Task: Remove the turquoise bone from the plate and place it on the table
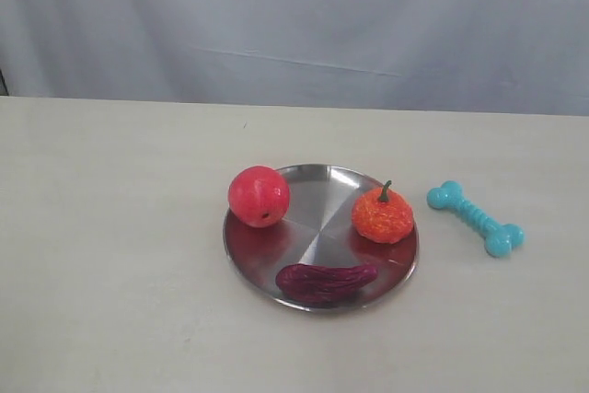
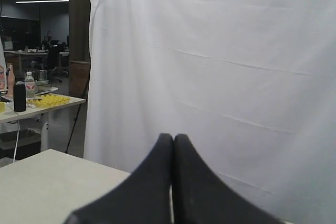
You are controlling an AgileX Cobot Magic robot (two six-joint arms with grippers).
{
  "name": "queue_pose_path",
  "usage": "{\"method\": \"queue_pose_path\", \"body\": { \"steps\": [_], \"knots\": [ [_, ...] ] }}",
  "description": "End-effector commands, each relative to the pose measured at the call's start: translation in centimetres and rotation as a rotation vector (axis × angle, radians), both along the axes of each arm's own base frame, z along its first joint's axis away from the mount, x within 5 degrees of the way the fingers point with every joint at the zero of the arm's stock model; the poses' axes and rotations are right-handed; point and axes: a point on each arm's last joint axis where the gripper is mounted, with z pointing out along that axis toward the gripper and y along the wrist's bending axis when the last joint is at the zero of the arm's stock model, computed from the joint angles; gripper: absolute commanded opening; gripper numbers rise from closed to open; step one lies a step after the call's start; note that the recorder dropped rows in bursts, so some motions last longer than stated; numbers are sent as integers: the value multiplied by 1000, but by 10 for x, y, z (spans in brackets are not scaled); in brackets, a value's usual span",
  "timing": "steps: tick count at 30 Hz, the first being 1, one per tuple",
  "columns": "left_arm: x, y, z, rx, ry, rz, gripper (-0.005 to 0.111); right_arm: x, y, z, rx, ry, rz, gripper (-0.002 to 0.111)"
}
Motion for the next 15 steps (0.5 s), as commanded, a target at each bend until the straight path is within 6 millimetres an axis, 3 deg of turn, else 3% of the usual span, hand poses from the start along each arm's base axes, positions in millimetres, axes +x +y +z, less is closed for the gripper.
{"method": "queue_pose_path", "body": {
  "steps": [1, 15],
  "knots": [
    [0, 0, 0, 1, -4, -5, 0, -2, 0, -1, 3, 14, 3, 0],
    [0, 0, 0, 1, -4, -5, 0, -2, 0, -1, 3, 15, 3, 0]
  ]
}}
